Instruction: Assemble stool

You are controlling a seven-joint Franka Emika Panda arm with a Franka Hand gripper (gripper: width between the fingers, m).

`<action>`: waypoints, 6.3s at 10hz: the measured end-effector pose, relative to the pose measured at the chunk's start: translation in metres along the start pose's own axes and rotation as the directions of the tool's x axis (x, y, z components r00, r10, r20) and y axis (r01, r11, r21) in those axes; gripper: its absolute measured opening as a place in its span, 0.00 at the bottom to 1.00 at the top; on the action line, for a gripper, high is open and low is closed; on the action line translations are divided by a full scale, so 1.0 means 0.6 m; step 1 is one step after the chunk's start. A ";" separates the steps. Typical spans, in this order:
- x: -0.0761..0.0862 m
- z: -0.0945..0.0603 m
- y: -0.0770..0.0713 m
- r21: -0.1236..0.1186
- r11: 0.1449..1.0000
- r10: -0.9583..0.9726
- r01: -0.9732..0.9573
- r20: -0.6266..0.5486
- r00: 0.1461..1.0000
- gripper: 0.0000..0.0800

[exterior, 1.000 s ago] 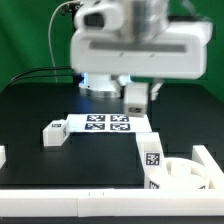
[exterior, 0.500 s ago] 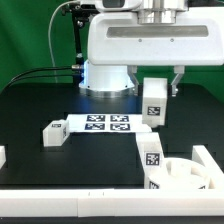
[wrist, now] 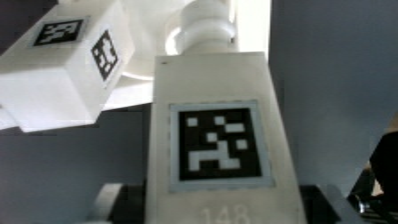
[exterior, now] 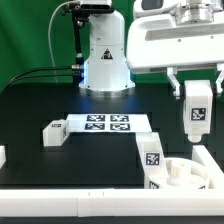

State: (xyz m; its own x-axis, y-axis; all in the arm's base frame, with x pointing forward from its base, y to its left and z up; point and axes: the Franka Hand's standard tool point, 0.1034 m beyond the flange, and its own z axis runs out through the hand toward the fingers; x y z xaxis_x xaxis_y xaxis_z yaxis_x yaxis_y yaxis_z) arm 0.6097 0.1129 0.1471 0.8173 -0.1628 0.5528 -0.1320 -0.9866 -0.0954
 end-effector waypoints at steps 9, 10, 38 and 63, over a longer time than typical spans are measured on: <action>0.016 0.063 0.027 -0.042 0.995 -0.098 0.093 -0.110 0.989 0.42; 0.008 0.068 0.022 -0.042 0.996 -0.086 0.082 -0.101 0.991 0.42; -0.012 0.082 -0.022 -0.094 0.974 0.225 -0.205 0.336 0.914 0.81; -0.035 0.111 0.006 -0.469 -0.226 0.974 -0.854 -0.119 -0.193 0.42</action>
Offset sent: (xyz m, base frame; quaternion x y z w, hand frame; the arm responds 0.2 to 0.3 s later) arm 0.0223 -0.0001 0.0066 0.0297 0.1068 0.0169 0.9937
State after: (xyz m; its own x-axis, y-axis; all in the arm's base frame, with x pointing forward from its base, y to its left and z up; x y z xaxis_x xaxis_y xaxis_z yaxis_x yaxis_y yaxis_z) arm 0.6292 0.1131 0.0799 -0.3530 -0.9302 -0.1008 -0.9309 0.3600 -0.0620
